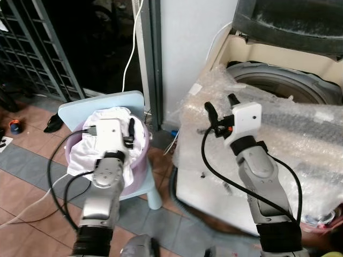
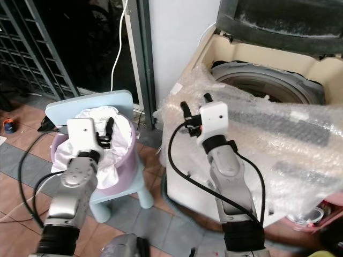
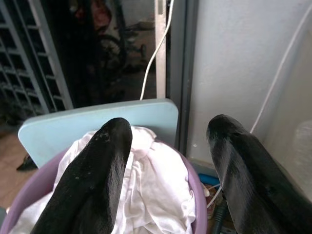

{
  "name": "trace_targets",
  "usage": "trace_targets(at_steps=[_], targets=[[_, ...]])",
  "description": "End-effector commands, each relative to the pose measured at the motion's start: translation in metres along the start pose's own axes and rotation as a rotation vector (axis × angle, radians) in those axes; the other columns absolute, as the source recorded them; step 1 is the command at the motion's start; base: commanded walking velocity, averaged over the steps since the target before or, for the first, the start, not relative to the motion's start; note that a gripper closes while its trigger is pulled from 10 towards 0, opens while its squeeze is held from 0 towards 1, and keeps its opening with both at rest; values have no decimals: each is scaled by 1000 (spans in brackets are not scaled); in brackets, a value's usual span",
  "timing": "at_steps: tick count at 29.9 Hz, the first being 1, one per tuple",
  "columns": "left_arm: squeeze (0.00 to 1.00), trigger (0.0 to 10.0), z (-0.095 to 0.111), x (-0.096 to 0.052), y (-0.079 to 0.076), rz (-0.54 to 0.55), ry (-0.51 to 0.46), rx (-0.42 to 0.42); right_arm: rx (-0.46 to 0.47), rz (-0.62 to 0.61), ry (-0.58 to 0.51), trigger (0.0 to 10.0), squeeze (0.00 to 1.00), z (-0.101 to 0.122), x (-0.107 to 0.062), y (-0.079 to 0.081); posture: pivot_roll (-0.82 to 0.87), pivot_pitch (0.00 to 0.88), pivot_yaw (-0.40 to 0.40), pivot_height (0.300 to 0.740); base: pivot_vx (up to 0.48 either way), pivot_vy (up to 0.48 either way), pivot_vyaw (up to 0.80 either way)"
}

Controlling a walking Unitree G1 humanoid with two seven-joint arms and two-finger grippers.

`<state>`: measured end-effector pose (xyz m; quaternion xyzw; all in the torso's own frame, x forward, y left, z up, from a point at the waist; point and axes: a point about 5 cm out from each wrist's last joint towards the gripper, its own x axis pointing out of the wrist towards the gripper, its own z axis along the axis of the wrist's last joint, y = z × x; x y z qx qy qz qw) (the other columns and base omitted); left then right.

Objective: Clothes washing

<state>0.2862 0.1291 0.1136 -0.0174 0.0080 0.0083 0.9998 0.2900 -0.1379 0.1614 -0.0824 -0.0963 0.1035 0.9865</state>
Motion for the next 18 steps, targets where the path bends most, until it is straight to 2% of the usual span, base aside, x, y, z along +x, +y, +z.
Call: trace_targets(at_steps=[1,2,6,14,15,18], targets=[[0,10000,2,-4,-6,-29,1,9,-57,-59,24,10000,0,-1,-3,-7,-43,63,74,740,0,480,0],[0,10000,1,-6,-5,-30,5,13,-103,-81,43,10000,0,-4,-4,-7,-42,64,74,740,0,480,0],[0,10000,1,-8,-1,-6,9,15,-4,-44,66,10000,0,-7,-4,0,-35,70,74,740,0,480,0],[0,10000,3,-10,1,10,6,1,-1,-6,119,10000,0,-13,-5,5,-26,77,77,740,0,480,0],[0,10000,3,-11,2,11,5,2,-1,-5,116,10000,0,-13,-5,5,-26,77,77,740,0,356,0],[0,10000,4,-13,4,8,0,-11,-21,17,116,10000,0,-13,-6,7,-23,81,76,740,0,0,800]])
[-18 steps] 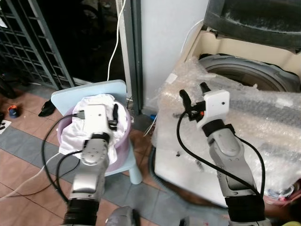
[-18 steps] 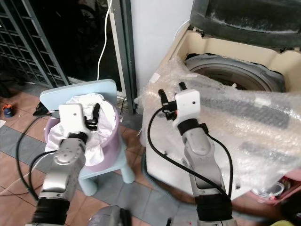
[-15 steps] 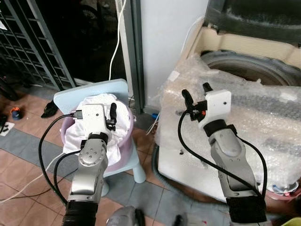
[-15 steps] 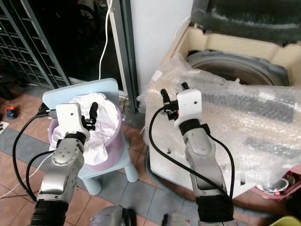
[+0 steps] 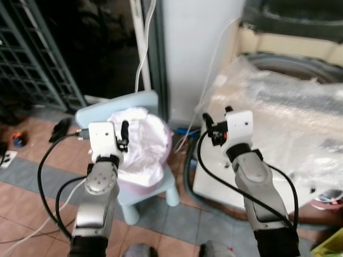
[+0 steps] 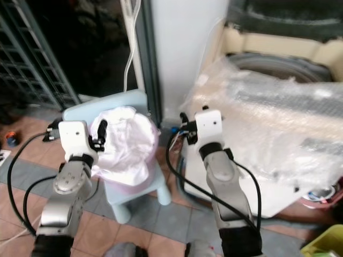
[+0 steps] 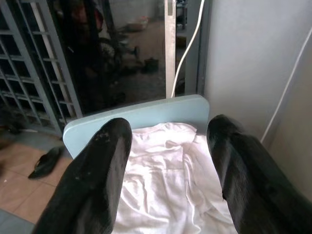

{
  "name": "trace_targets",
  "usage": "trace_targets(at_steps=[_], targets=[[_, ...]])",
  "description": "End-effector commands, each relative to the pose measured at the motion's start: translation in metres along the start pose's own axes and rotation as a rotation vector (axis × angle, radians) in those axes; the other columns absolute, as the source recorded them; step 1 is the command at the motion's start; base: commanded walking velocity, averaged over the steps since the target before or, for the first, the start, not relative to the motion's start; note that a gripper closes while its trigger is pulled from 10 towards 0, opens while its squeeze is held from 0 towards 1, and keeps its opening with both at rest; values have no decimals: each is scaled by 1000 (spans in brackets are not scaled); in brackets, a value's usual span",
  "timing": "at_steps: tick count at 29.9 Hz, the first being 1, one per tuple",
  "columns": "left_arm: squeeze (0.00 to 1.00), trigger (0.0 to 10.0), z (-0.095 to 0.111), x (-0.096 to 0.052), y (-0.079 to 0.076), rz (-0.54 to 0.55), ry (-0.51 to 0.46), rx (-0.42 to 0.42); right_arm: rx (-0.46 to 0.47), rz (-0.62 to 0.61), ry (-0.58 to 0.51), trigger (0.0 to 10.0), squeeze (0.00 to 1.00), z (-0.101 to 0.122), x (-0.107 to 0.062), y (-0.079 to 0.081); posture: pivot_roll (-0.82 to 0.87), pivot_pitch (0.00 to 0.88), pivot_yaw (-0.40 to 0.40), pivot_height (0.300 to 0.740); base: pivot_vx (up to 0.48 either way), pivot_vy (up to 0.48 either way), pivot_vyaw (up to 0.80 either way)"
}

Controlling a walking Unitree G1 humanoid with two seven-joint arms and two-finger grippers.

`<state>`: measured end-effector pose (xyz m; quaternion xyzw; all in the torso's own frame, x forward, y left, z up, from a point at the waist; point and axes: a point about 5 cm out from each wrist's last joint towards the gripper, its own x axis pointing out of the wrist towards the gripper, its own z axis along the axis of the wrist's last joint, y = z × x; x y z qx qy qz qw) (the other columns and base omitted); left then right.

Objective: Clothes washing

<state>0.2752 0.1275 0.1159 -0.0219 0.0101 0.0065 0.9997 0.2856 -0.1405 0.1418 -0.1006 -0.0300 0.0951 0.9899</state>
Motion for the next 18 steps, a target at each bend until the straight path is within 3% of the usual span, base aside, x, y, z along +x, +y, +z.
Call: trace_targets(at_steps=[1,11,18], targets=[[0,10000,1,-1,7,14,0,-3,10,23,-19,10000,0,5,2,6,-23,81,76,740,0,0,800],[0,10000,2,0,14,32,-2,-8,24,63,19,10000,0,0,4,11,-19,81,68,740,24,0,781],[0,10000,0,-2,16,40,2,-7,41,73,56,10000,0,-7,6,12,-9,86,52,740,376,0,0]])
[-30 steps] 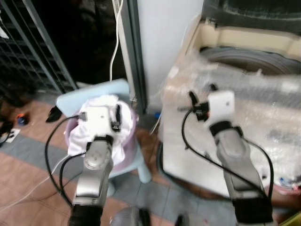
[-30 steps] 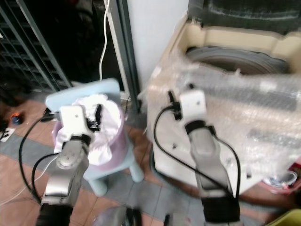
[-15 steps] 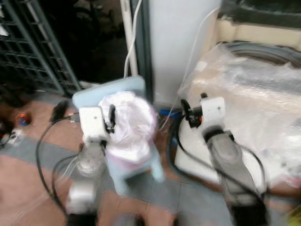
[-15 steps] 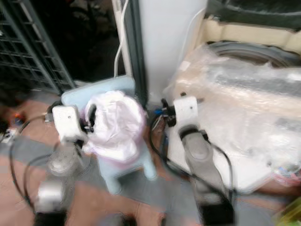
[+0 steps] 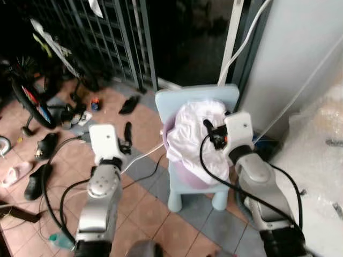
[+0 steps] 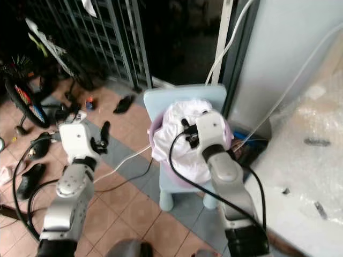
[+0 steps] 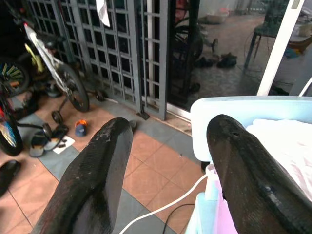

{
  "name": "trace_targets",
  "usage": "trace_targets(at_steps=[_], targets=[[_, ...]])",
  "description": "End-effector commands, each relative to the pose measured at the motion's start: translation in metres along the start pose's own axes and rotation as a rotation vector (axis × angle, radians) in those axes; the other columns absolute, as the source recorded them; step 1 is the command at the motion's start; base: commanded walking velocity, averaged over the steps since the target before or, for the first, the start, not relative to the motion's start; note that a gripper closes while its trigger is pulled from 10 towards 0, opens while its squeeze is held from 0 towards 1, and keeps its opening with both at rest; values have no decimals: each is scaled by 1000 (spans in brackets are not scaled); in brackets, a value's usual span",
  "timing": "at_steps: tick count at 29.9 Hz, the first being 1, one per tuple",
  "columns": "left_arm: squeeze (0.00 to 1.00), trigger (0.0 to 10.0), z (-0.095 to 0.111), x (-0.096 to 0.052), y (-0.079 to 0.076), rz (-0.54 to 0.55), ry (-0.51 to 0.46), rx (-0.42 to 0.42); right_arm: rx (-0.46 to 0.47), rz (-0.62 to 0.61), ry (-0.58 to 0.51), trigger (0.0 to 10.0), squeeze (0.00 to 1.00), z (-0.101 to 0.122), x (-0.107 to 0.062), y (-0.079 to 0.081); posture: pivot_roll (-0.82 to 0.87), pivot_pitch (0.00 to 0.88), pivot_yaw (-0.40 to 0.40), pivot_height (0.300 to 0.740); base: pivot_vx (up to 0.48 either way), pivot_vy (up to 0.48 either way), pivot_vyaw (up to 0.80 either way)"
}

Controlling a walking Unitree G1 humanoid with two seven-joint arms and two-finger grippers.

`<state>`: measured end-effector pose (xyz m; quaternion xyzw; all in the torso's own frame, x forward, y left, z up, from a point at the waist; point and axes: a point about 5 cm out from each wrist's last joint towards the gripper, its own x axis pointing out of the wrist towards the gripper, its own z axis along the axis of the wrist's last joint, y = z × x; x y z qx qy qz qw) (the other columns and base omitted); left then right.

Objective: Clothes washing

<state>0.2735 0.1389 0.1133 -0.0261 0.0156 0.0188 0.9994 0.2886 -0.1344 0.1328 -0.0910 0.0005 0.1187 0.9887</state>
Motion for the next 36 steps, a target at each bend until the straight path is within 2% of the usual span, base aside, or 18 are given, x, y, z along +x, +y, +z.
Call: trace_targets(at_steps=[1,14,19,23,27,29,30,31,34,36], targets=[[0,10000,3,0,5,18,-7,4,4,41,19,10000,0,-1,3,8,-7,90,49,740,416,0,0],[0,10000,7,2,8,20,-1,23,-67,138,308,10000,0,-42,1,17,17,118,53,740,444,0,0],[0,10000,2,-3,9,47,38,35,-55,219,402,10000,0,-54,-1,24,28,141,63,740,0,0,0],[0,10000,-5,-16,15,85,78,69,-44,254,445,10000,0,-60,-1,27,50,166,47,740,0,0,0],[0,10000,-13,-36,34,154,139,125,-31,300,487,10000,0,-64,5,32,93,215,5,740,0,0,0],[0,10000,-14,-41,37,163,156,124,-32,310,494,10000,0,-65,5,34,103,230,-5,740,0,0,0],[0,10000,-15,-46,43,189,174,123,-28,321,506,10000,0,-67,11,37,115,255,-15,740,0,0,0],[0,10000,-15,-46,43,189,174,123,-28,321,506,10000,0,-67,11,37,115,255,-15,740,0,0,0],[0,10000,-14,-60,50,227,195,132,-13,339,525,10000,0,-70,18,45,145,280,-30,740,0,0,0],[0,10000,-13,-69,53,250,216,139,-35,333,527,10000,0,-73,29,49,170,303,-33,740,0,0,0]])
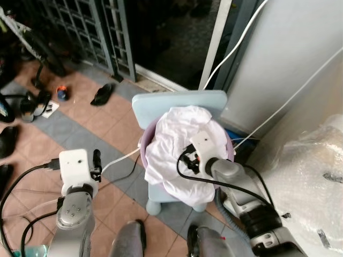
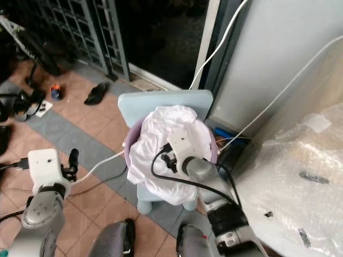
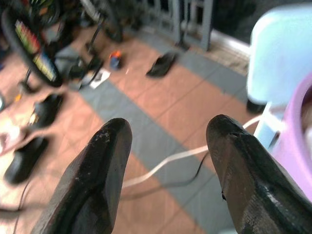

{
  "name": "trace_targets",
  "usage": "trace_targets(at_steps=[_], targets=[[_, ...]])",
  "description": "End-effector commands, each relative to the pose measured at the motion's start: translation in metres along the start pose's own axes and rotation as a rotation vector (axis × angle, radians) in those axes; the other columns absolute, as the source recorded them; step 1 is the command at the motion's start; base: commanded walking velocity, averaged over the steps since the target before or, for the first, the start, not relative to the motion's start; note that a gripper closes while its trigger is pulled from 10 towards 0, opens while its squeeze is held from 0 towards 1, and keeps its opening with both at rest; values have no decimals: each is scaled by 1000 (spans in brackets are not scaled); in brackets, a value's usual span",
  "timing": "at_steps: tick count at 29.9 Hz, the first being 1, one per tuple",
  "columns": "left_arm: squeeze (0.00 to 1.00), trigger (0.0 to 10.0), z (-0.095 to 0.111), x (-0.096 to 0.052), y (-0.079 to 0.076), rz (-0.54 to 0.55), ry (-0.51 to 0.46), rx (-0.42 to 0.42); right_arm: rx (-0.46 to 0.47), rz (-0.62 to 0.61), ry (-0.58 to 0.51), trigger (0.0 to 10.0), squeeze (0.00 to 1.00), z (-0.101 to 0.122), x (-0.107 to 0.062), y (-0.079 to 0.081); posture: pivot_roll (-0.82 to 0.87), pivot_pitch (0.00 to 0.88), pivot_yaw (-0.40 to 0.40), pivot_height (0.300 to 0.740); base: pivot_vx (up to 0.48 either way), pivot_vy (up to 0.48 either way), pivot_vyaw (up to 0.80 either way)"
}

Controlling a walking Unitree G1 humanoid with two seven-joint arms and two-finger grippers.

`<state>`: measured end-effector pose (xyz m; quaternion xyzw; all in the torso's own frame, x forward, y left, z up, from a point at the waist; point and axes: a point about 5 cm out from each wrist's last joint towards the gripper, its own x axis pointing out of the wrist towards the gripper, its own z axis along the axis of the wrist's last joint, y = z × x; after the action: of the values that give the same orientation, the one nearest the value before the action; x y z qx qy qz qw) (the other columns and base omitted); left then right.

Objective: Clothes washing

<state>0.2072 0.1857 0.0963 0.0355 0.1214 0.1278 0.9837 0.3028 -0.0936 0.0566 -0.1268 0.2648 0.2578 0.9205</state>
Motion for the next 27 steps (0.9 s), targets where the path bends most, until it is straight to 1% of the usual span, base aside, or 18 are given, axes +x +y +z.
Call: trace_targets(at_steps=[1,3,4,6,8,9,10,11,12,13,15,16,22,25,27], targets=[[0,10000,1,-8,6,28,17,16,-15,-17,15,10000,0,-2,8,-2,178,308,-34,740,0,0,0],[0,10000,1,-15,11,40,34,13,-28,-43,27,10000,0,0,17,-4,196,334,-34,740,0,0,0],[0,10000,1,-15,11,40,34,13,-28,-43,27,10000,0,0,17,-4,196,334,-34,740,0,0,0],[0,10000,-1,-22,13,44,53,17,-39,-71,36,10000,0,1,23,-4,203,349,-36,740,0,0,0],[0,10000,-1,-23,14,44,56,17,-42,-81,38,10000,0,1,23,-5,203,349,-36,740,0,0,0],[0,10000,-3,-29,15,48,73,16,-56,-127,50,10000,0,0,27,-6,214,368,-42,740,0,0,0],[0,10000,-3,-32,15,49,80,16,-49,-141,54,9059,0,-1,29,-6,217,373,-44,740,0,0,0],[0,10000,-3,-32,15,49,80,16,-49,-141,54,9059,0,-1,29,-6,217,373,-44,740,0,0,0],[0,10000,-4,-36,14,50,91,14,-25,-155,72,784,0,-5,32,-4,222,378,-48,740,0,0,0],[0,10000,-4,-37,14,50,95,13,-4,-149,81,0,0,-6,34,-1,223,380,-48,740,0,0,0],[0,10000,-4,-38,13,50,100,11,11,-140,85,0,0,-4,37,5,225,382,-51,740,0,0,0],[0,10000,-3,-39,13,50,102,10,2,-141,78,0,0,-1,39,8,226,385,-53,740,0,0,0],[0,10000,1,-38,13,57,96,10,16,-148,54,0,0,6,42,10,227,396,-68,740,0,0,0],[0,10000,2,-38,15,67,94,9,34,-149,53,0,0,5,42,10,224,404,-77,740,0,0,0],[0,10000,2,-39,14,77,98,5,48,-148,62,0,0,1,42,9,219,400,-91,740,0,0,0]])
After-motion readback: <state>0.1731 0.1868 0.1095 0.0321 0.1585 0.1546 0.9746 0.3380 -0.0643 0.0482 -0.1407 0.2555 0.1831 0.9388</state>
